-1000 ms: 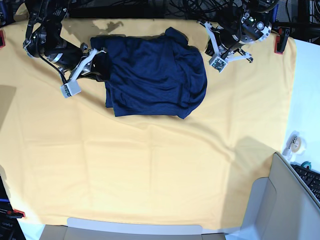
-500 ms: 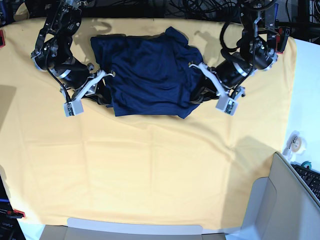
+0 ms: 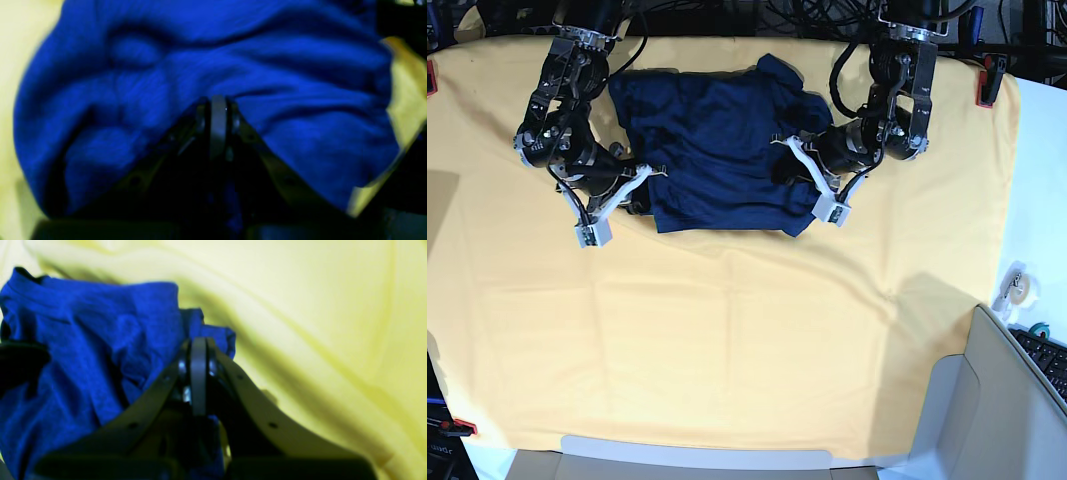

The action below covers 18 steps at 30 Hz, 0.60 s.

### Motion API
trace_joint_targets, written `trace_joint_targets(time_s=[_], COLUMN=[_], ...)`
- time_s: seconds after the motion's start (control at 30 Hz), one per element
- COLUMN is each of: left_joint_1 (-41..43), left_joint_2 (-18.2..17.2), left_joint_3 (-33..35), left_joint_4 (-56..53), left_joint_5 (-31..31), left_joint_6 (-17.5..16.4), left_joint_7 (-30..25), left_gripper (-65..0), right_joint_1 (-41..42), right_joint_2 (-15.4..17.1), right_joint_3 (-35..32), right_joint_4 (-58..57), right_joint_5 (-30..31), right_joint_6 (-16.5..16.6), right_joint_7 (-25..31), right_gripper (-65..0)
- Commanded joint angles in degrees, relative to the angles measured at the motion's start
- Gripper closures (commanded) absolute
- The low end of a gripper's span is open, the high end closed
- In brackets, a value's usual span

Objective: Fold the T-shirt properly
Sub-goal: 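Press the bundle sides inward with both grippers to square it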

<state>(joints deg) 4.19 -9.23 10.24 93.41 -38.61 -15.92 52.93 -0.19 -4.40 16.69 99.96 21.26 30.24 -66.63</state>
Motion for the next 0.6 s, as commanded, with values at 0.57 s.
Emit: trace_joint_targets(time_s=[0.57], left_joint_1=[3.24], left_joint_2=[-0.22], left_joint_3=[-2.11], left_joint_4=[16.26], left_joint_5=[5.78], left_joint_6=[0.05], left_joint_7=[-1.72], left_gripper=[0.0], right_joint_1=[3.39], right_joint_2=[1.72], right_joint_3=[8.06], right_joint_4=[6.89], right_joint_5=[-3.10], right_joint_6=[0.22], right_joint_7=[0.65], right_gripper=[0.0])
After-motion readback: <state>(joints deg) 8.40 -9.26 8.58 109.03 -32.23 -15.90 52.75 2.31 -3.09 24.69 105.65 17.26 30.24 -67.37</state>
